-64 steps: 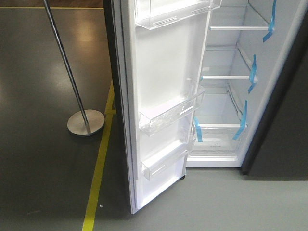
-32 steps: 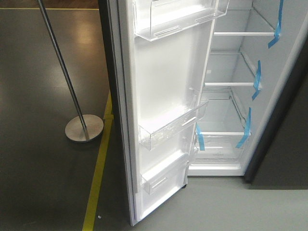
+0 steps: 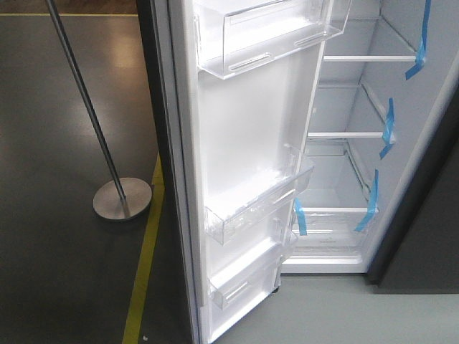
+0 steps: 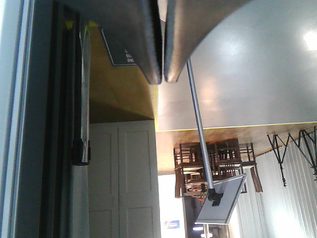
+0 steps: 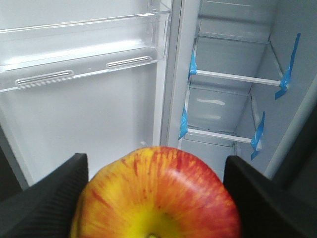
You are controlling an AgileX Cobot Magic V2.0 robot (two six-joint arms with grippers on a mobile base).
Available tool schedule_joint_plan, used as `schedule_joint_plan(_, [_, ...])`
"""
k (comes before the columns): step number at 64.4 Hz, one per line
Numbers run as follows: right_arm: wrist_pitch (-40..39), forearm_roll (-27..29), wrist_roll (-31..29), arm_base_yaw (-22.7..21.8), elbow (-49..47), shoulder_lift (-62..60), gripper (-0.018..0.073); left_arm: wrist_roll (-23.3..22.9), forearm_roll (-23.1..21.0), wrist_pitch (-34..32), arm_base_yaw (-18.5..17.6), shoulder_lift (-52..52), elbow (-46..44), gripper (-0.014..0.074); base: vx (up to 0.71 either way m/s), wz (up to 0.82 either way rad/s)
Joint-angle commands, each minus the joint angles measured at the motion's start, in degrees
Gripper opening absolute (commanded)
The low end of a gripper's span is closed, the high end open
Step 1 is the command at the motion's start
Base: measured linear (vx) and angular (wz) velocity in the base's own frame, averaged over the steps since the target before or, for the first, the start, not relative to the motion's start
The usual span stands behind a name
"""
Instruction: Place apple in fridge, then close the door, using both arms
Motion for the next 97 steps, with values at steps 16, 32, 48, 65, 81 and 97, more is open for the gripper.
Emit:
schedule_joint_plan(16, [-4.7, 0.5, -0.4, -0.1, -1.4, -0.3, 0.0098, -0.5, -0.4, -4.4, -0.3, -0.9, -1.0, -0.0006, 0.09, -0.01])
schedule_joint_plan(32, [-4.7, 0.5, -0.4, -0.1, -1.4, -0.3, 0.0098, -0.5, -0.4, -4.4, -0.3, -0.9, -1.0, -0.0006, 0.08, -0.01])
schedule_joint_plan(48, [-4.7, 0.5, -0.4, -0.1, -1.4, -0.3, 0.0098, -0.5, -0.4, -4.4, -0.3, -0.9, -1.0, -0.0006, 0.08, -0.01])
schedule_joint_plan(65, [-4.7, 0.5, -0.4, -0.1, -1.4, -0.3, 0.0098, -0.5, -0.4, -4.4, -0.3, -0.9, -1.0, -0.0006, 0.08, -0.01])
schedule_joint_plan(81, [-4.7, 0.5, -0.4, -0.1, -1.4, -0.3, 0.0098, -0.5, -0.4, -4.4, -0.3, -0.9, -1.0, -0.0006, 0.03, -0.01])
schedule_joint_plan(97, [-4.7, 0.5, -0.4, -0.1, -1.4, -0.3, 0.0098, -0.5, -0.4, -4.4, -0.3, -0.9, -1.0, -0.0006, 0.00, 0.00])
